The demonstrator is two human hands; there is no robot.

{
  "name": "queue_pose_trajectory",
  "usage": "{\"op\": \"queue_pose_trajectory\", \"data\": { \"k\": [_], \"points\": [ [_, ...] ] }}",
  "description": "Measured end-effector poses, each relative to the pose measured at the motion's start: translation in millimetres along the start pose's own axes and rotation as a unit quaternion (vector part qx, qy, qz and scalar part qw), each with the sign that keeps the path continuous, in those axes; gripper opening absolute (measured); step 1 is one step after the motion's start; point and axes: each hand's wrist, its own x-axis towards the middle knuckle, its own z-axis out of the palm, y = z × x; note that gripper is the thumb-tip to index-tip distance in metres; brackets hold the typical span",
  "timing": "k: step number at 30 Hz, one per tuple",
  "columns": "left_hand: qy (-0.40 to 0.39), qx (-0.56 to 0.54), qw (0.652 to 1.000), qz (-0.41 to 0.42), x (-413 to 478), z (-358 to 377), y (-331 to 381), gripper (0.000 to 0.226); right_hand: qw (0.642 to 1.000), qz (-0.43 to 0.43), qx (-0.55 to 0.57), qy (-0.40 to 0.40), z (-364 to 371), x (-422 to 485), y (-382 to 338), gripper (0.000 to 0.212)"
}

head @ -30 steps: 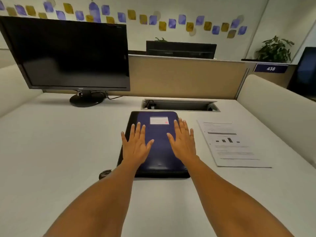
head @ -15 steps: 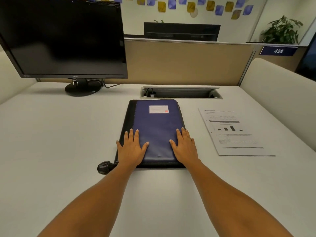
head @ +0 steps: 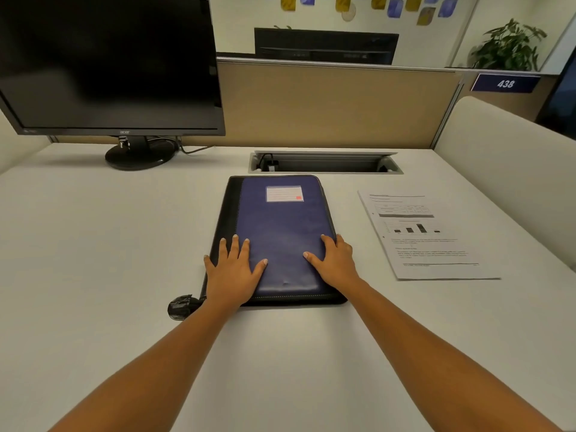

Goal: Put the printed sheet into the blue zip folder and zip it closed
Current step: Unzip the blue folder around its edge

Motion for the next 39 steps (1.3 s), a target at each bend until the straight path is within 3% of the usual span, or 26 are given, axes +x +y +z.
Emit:
{"op": "queue_pose_trajectory", "data": {
  "k": [5, 10, 14, 16, 20, 25, 33, 39],
  "points": [
    [0.005, 0.008, 0.999, 0.033, 7.1, 1.3, -16.3, 0.07, 0.999, 0.031, -0.002, 0.016, -5.9, -3.9, -8.9, 0.064],
    [-0.01, 0.0, 0.996, 0.093, 19.8, -7.4, -51.6, 0.069, 0.997, 0.038, 0.073, 0.002, -7.9, -19.4, -16.5, 0.06],
    [-0.041, -0.055, 0.988, 0.139, 28.6, -23.6, -82.8, 0.084, 0.993, 0.011, 0.116, -0.006, 6.8, -39.8, -21.6, 0.056],
    [-0.051, -0.063, 0.989, 0.126, 37.5, -29.9, -92.1, 0.072, 0.992, -0.013, 0.127, -0.011, 15.3, -49.2, -25.3, 0.055],
    [-0.038, -0.035, 0.997, 0.048, 46.9, -32.5, -67.2, 0.065, 0.984, -0.06, 0.157, -0.058, 29.5, -61.7, -36.8, 0.047],
    [-0.086, -0.032, 0.989, 0.116, 34.0, -18.4, 0.9, 0.074, 0.967, -0.116, 0.18, -0.136, 34.8, -59.2, -47.3, 0.023],
    [-0.103, 0.076, 0.983, 0.129, 27.0, -8.7, 18.2, 0.085, 0.973, 0.003, 0.22, -0.063, 6.0, -28.3, -19.6, 0.021],
    [-0.152, 0.03, 0.973, 0.171, 34.5, -20.0, 11.6, 0.08, 0.975, 0.03, 0.222, -0.006, -7.9, -8.9, -6.6, 0.02]
  ]
}}
